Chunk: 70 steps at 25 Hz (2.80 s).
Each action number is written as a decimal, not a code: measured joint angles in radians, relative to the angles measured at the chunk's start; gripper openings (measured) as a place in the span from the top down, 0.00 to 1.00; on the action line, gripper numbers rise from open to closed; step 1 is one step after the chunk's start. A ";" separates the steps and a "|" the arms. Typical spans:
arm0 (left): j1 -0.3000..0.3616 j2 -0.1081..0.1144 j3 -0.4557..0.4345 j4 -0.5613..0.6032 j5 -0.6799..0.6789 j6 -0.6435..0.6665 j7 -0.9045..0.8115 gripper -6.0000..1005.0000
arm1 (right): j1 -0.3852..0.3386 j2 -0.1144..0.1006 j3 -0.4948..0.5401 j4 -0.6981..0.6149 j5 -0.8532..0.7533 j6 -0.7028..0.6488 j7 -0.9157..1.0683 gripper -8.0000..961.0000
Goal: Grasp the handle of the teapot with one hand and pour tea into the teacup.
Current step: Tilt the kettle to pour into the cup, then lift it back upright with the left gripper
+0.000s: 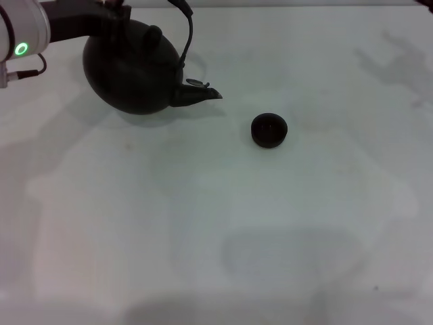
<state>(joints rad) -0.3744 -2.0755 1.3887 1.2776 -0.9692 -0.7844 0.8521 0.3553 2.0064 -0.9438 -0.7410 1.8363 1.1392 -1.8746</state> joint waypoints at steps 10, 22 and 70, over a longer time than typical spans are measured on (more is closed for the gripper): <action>-0.016 -0.001 0.047 0.074 0.143 -0.059 -0.135 0.81 | -0.001 0.000 0.031 0.012 0.019 0.020 -0.001 0.15; -0.101 -0.001 0.118 0.096 0.275 -0.092 -0.271 0.81 | -0.001 0.000 0.037 0.026 0.021 0.021 -0.015 0.15; -0.304 -0.001 0.215 0.050 0.465 -0.267 -0.439 0.82 | 0.008 -0.002 0.062 0.069 0.021 0.019 -0.054 0.15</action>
<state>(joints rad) -0.6781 -2.0770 1.6039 1.3277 -0.5045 -1.0510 0.4134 0.3636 2.0049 -0.8821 -0.6725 1.8576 1.1581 -1.9284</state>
